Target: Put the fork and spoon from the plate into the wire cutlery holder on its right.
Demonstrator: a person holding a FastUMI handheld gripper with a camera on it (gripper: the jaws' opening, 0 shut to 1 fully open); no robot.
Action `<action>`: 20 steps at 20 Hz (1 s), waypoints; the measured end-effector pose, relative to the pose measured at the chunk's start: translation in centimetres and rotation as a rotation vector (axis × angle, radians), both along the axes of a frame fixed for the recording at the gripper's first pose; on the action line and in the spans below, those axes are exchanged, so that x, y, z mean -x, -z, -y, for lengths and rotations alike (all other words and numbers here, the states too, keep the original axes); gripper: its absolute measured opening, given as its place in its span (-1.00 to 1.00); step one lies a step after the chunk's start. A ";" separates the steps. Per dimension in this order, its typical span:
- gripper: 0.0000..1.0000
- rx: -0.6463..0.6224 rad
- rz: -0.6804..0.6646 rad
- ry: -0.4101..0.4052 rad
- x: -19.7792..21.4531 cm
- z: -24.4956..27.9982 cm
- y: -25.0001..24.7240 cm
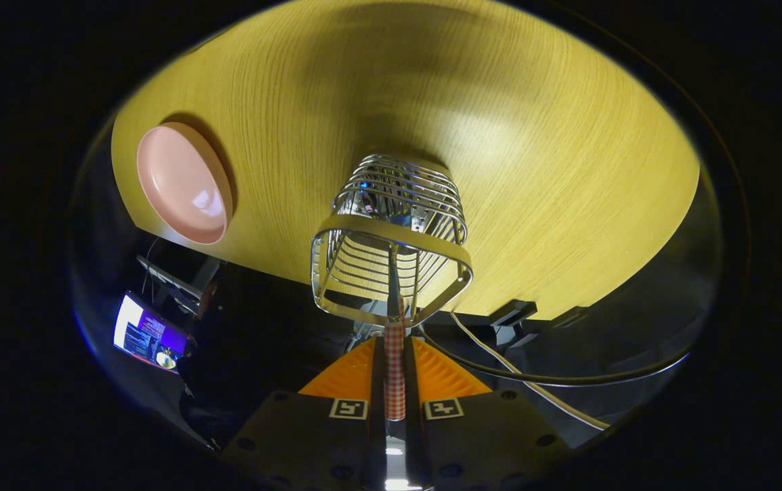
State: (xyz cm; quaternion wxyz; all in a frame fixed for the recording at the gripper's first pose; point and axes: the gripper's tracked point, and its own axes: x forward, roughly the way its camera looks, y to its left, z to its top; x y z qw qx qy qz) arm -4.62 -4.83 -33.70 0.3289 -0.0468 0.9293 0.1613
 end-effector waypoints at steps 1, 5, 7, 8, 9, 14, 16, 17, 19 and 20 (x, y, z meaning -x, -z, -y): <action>-0.65 -0.004 0.001 0.000 0.1 0.0 -0.2; -0.05 -0.035 0.074 0.014 -0.2 -0.4 -0.1; 0.57 -0.060 0.124 0.028 -0.6 -0.4 -0.6; 0.64 -0.075 0.155 0.047 -0.6 -0.5 -0.8; 0.78 -0.089 0.195 0.068 -0.8 -0.5 -1.1; 1.00 -0.140 0.428 0.174 -1.5 0.2 -2.7; 1.00 -0.157 0.527 0.235 -1.5 0.1 -3.6; 1.00 -0.166 0.576 0.266 -1.5 0.0 -4.2; 1.00 -0.180 0.695 0.300 -1.9 -0.2 -5.3; 1.00 -0.172 0.760 0.310 -2.1 -0.3 -5.8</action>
